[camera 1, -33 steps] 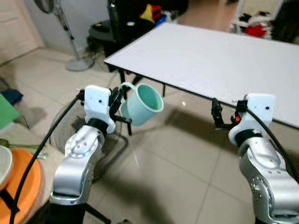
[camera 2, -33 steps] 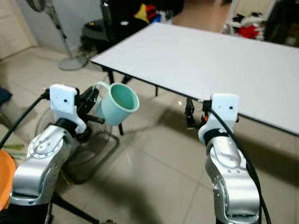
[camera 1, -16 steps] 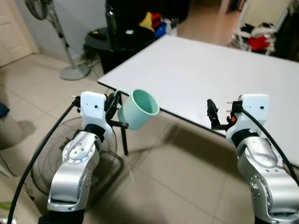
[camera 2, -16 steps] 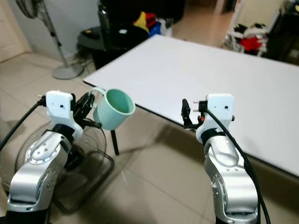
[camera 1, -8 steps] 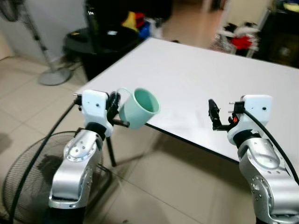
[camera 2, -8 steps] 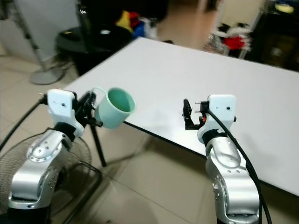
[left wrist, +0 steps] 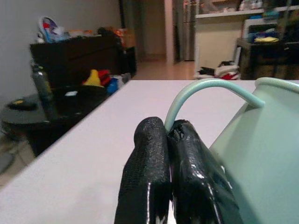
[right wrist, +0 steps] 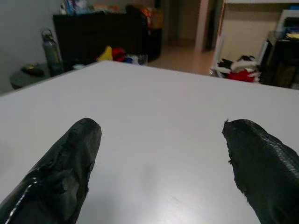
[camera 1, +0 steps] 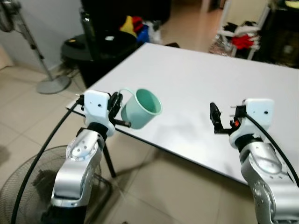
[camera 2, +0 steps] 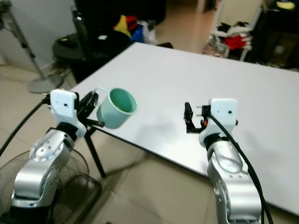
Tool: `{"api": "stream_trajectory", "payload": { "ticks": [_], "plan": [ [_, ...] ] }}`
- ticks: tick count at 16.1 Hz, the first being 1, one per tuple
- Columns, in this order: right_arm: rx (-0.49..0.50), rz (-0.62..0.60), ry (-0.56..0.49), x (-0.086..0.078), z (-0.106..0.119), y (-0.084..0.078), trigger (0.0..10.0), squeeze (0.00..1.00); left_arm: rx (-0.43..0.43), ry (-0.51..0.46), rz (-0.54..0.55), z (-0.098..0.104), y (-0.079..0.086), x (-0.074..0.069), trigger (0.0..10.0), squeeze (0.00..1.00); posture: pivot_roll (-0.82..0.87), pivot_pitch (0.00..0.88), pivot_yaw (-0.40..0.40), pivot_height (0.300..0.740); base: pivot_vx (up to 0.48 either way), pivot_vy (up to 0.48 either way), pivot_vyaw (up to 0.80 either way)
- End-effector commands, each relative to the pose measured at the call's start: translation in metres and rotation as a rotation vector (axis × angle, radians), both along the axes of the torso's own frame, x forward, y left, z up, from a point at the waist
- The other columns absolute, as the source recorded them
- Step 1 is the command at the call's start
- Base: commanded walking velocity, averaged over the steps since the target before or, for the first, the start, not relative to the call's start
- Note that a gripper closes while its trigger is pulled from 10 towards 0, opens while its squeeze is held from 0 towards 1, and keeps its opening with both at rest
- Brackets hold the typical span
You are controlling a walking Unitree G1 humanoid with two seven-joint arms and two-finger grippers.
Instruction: Setting the table
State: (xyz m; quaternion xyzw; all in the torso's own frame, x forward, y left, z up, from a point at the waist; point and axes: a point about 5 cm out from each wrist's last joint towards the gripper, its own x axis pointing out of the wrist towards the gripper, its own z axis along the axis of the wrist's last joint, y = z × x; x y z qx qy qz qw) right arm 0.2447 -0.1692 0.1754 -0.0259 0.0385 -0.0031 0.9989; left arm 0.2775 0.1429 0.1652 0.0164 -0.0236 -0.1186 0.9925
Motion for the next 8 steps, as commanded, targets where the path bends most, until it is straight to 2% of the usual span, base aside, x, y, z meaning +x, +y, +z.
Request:
{"api": "stream_trajectory", "payload": {
  "ticks": [1,6,8],
  "plan": [
    [0.011,0.021,0.001,-0.002,0.001,0.006,10.0,0.00,0.001,0.002,0.014,0.000,0.006,0.002,10.0,0.00,0.01,0.000,0.061,0.740,0.405,0.000,-0.80],
    [0.008,0.013,-0.001,-0.005,0.003,0.002,10.0,0.00,-0.016,0.005,-0.016,-0.003,-0.002,0.004,10.0,0.00,-0.01,0.000,0.064,0.740,0.400,0.000,-0.77],
    [-0.003,0.003,-0.013,-0.003,0.005,-0.001,10.0,0.00,-0.031,0.004,-0.033,-0.005,-0.005,0.007,10.0,0.00,-0.03,0.000,0.070,0.740,0.401,0.000,0.00]
  ]
}}
